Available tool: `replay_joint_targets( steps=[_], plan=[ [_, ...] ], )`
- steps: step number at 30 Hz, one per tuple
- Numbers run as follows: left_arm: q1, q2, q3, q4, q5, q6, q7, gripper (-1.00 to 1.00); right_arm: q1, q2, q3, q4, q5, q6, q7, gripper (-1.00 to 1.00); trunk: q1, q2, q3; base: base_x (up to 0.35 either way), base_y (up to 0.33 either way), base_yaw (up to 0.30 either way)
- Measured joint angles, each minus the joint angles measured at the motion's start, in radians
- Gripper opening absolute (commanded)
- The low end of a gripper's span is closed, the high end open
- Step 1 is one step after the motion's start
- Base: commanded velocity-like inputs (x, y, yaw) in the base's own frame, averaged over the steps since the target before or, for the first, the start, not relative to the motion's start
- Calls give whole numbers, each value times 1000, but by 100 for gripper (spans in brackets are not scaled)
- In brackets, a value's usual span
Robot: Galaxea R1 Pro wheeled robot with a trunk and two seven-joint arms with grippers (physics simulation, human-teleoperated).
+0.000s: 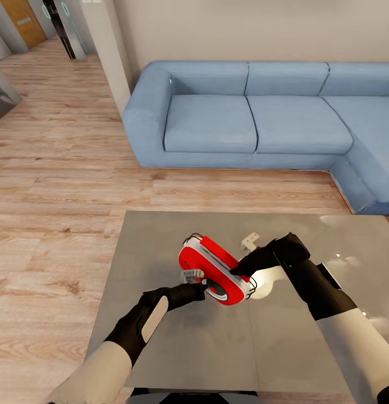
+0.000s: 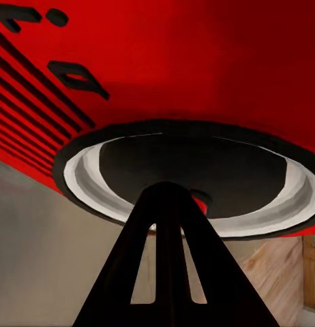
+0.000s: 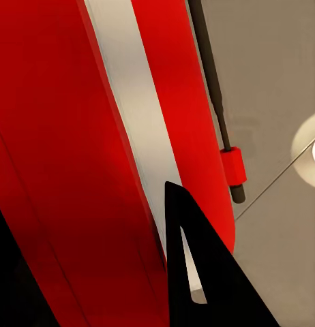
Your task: Turn on the radio receiver that's on the table in the living room.
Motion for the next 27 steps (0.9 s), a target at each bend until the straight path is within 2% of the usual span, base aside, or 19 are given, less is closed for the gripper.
replay_joint_targets(
  steps=[12,16,22,27],
  plan=[
    [-4,0,-10,36,6,-22,0,-100,4,4,1,-1,-2,1,0,-100,0,0,0,0,0,0],
    [-4,0,-16,69,7,-59,-1,-100,5,5,0,-1,0,0,0,-100,0,0,0,0,0,0],
    [-4,0,-17,84,8,-68,-1,-100,5,13,0,-1,-2,1,0,-100,0,0,0,0,0,0],
    [-4,0,-25,86,50,-71,-1,-100,5,17,1,0,2,-1,0,-100,0,0,0,0,0,0]
  ],
)
